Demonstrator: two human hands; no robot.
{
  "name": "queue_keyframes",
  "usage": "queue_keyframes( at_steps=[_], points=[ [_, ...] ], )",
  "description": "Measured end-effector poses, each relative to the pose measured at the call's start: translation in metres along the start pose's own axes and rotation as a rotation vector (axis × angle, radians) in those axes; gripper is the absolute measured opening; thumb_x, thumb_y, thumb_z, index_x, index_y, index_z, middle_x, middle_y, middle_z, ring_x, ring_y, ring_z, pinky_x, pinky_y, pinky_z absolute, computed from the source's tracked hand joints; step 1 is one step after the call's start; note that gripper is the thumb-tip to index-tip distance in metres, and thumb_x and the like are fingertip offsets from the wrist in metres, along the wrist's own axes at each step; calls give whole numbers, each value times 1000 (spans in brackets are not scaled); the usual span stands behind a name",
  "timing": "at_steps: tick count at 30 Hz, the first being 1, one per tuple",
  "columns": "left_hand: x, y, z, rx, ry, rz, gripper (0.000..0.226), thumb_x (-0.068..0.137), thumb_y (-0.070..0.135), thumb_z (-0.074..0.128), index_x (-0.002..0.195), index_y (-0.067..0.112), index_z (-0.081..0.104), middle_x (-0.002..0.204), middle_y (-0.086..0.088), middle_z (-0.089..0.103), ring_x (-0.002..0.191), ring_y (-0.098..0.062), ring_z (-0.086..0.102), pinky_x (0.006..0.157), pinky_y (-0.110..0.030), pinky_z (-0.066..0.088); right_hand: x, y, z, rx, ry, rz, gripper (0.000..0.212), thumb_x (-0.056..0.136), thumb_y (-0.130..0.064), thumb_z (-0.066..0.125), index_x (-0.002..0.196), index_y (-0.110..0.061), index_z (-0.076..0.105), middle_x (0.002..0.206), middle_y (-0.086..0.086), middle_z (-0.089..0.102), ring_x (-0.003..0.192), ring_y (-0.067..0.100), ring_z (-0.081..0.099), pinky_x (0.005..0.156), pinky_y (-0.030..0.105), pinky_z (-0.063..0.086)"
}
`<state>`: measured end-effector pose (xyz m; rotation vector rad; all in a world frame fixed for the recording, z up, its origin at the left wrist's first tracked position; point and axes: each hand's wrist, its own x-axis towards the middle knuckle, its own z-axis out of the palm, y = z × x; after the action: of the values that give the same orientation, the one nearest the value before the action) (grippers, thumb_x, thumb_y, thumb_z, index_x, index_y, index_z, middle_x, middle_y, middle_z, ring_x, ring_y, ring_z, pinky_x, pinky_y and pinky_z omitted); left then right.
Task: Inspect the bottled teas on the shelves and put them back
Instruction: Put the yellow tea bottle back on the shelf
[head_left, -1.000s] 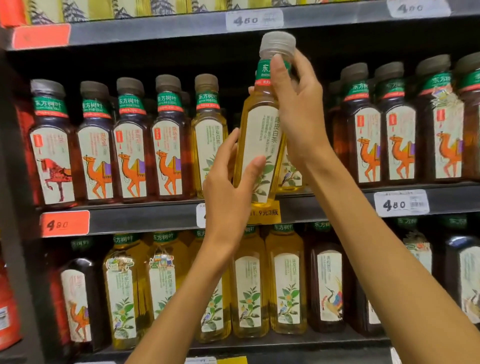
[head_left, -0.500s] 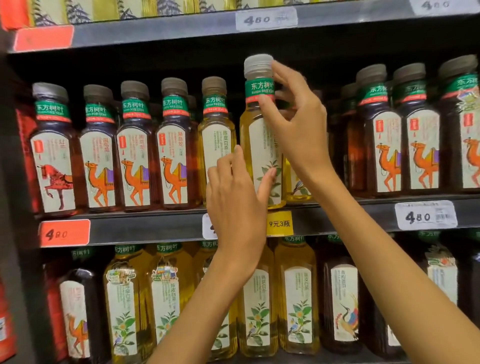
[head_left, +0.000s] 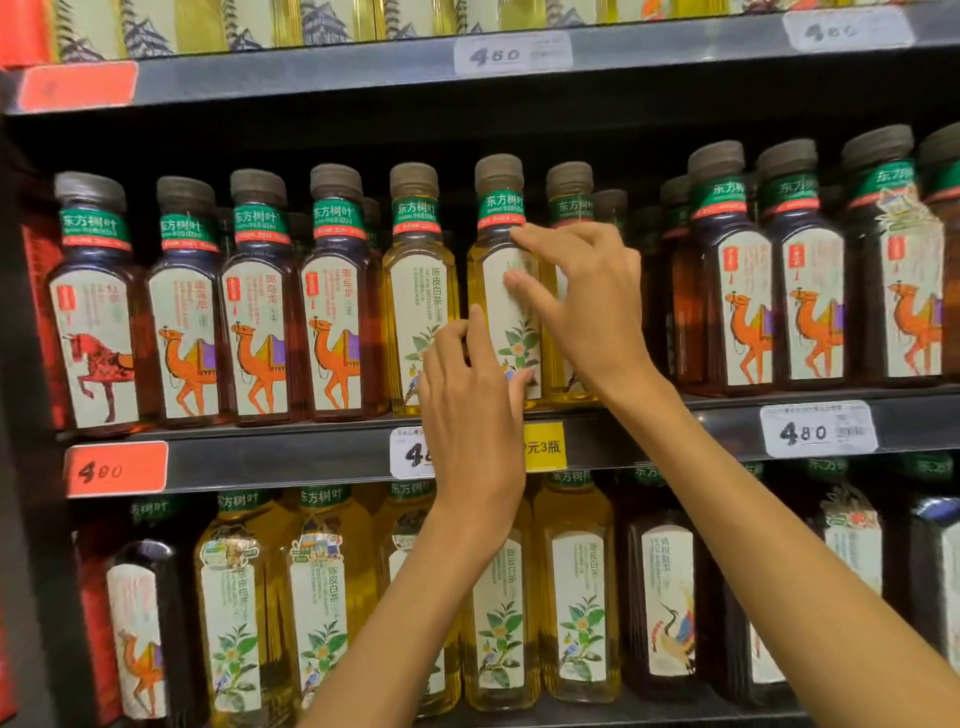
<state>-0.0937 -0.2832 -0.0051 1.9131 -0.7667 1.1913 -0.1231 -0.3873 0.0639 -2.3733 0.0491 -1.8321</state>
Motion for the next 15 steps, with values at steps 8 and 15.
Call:
queue_keyframes(
  at_steps=[8, 15],
  points=[
    [-3, 9, -6, 25, -20, 33, 53, 90, 9, 62, 139, 11, 40, 134, -9, 44, 121, -25, 41, 98, -35, 38, 7, 31, -4, 579, -76, 457, 55, 92, -34, 61, 136, -14, 36, 131, 8, 51, 114, 16, 55, 93, 33, 49],
    [-16, 15, -5, -256, -117, 101, 45, 92, 32, 60, 132, 15, 48, 124, -2, 51, 114, -17, 46, 97, -34, 42, 6, 39, -10, 758, -125, 511, 44, 90, -36, 64, 124, -14, 46, 113, 8, 65, 90, 14, 69, 70, 24, 58]
  ],
)
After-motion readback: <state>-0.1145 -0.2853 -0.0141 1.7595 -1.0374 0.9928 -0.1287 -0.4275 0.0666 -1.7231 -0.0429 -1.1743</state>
